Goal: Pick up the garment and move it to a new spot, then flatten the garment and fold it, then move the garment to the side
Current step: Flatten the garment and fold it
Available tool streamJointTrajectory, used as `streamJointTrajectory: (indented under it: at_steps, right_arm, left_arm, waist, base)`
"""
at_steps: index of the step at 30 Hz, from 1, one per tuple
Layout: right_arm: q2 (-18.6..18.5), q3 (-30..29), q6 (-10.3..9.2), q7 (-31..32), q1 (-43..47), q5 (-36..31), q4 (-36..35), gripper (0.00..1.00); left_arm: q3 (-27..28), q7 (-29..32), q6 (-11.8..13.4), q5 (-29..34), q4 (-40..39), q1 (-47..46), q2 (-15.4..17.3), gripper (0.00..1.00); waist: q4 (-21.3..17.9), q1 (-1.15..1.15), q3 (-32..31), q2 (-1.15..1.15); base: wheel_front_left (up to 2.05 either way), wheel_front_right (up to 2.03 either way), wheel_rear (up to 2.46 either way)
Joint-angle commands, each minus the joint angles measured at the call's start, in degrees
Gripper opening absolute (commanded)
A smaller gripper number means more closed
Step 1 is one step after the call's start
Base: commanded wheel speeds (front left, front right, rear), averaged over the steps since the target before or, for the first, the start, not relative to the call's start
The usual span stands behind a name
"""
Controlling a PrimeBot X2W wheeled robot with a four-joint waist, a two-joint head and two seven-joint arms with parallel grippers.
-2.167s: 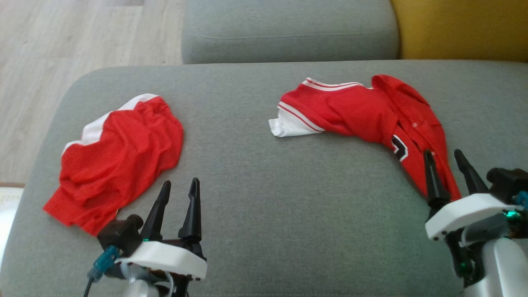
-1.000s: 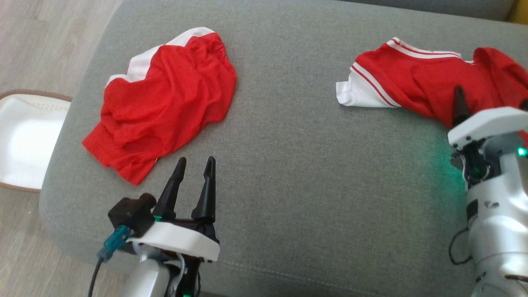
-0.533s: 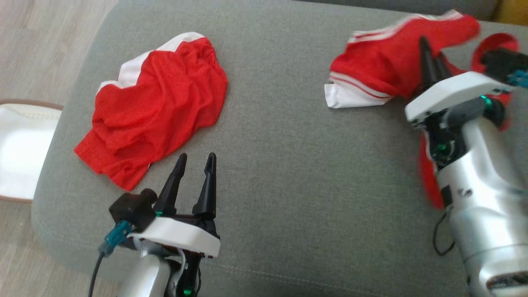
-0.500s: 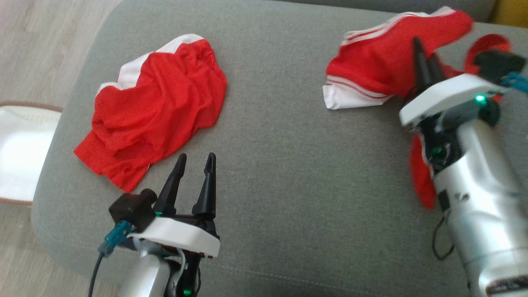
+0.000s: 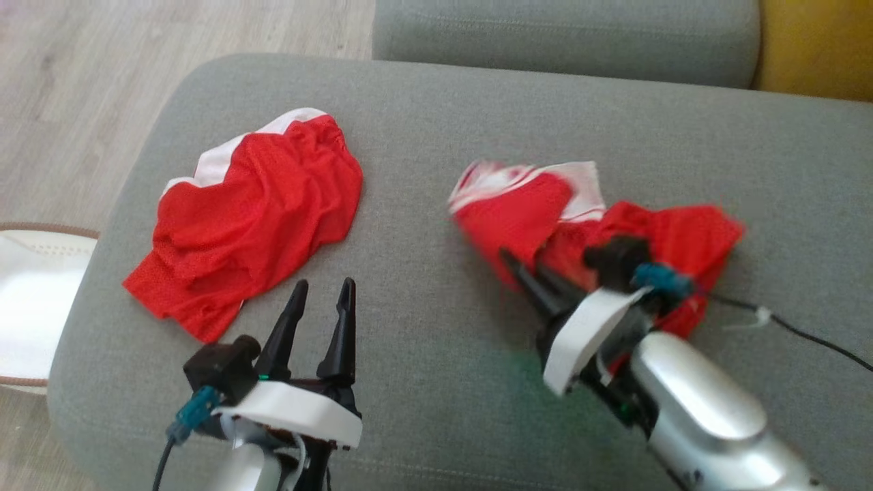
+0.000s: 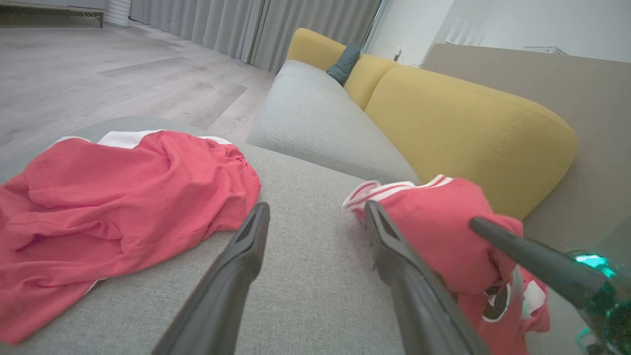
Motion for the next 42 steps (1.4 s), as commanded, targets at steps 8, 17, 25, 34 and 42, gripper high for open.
streamJointTrajectory:
  at_steps: [8, 17, 25, 34, 42]
  right_arm:
    - [0.78, 9.27, -0.04, 1.66, 1.21, -3.16, 0.17, 1.00]
    - [-1.74, 5.74, -0.04, 1.40, 0.10, -5.65, 1.34, 1.00]
    - [-1.70, -13.16, -0.04, -4.97, 5.52, -13.15, -0.83, 1.00]
    - [4.76, -28.87, -0.04, -9.10, 16.23, -21.74, -10.27, 1.00]
    - [7.40, -31.52, -0.04, -7.84, 19.78, -25.33, -14.20, 1.00]
  left_arm:
    - [1.98, -0.70, -0.07, 0.49, -1.00, 0.52, 0.18, 1.00]
    - [2.66, -0.70, 0.26, 0.17, -1.58, 0.96, 0.18, 1.00]
    - [3.23, -0.70, 0.84, -0.59, -2.80, 0.98, 0.18, 1.00]
    - [4.37, -0.70, 0.99, -0.80, -4.69, 1.52, 0.18, 1.00]
    - [4.71, -0.70, 0.83, -0.64, -5.46, 1.87, 0.18, 1.00]
  waist:
    - [-0.01, 0.00, -2.88, 0.00]
    - [-1.93, 0.00, -4.93, 0.00]
    - [-4.64, 0.00, -5.48, 0.00]
    - [-7.63, 0.00, -5.40, 0.00]
    - [-8.41, 0.00, -5.02, 0.00]
  base:
    - [0.00, 0.00, 0.00]
    - [0.00, 0.00, 0.00]
    - [0.00, 0.00, 0.00]
    - [0.00, 0.00, 0.00]
    - [0.00, 0.00, 0.00]
